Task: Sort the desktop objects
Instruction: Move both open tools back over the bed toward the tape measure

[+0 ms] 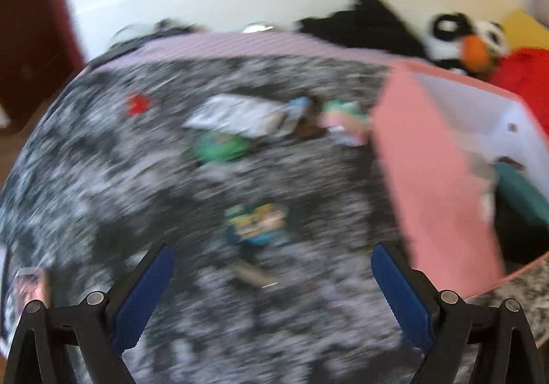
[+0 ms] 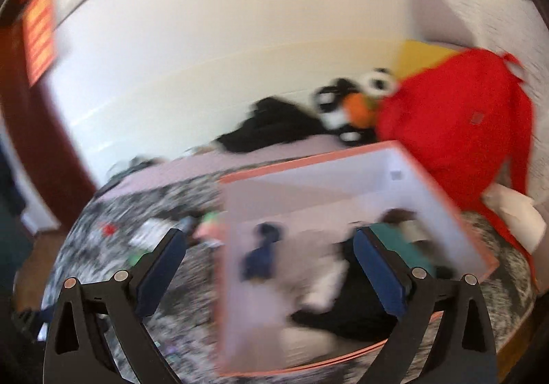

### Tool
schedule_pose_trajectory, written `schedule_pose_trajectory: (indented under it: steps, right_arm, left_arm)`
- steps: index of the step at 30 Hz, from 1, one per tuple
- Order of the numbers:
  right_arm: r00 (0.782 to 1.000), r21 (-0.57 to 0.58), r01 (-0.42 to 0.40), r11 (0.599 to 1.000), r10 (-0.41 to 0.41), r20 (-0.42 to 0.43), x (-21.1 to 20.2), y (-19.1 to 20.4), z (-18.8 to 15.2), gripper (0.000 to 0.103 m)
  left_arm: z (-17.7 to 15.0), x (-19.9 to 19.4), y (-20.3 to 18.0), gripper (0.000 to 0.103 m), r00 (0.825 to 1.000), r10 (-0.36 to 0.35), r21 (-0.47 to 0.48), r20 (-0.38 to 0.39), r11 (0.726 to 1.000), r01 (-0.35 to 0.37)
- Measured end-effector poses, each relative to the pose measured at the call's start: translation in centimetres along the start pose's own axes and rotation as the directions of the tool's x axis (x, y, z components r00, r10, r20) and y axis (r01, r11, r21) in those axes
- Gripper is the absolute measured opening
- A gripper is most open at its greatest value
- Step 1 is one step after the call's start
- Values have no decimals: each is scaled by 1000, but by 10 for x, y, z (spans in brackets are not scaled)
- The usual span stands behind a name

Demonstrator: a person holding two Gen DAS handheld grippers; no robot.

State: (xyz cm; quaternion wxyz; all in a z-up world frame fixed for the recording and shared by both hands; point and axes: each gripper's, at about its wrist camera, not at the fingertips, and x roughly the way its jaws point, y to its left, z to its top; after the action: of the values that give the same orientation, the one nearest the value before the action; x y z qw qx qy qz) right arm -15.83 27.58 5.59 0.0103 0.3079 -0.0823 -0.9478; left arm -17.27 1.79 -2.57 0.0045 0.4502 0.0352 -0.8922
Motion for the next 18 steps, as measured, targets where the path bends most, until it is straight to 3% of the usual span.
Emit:
schedule_pose_trajectory:
  steps: [8,14,18]
  right_arm:
    - [990,-135,-109,985,96,-105,32,106,-42,100]
    - [973,-165,-127,978,91,-210,68,139,-81,100]
    - [961,-176,-126,976,76,-266,93,148,-100,100]
  left_arm:
    - [-22,8,75,96,999,45,-75,-8,996,-46]
    - [-14,33,113,96,999,40,-127,-8,991,-40]
    - [-3,64,122,96,998,11,-153,-56,988,-20]
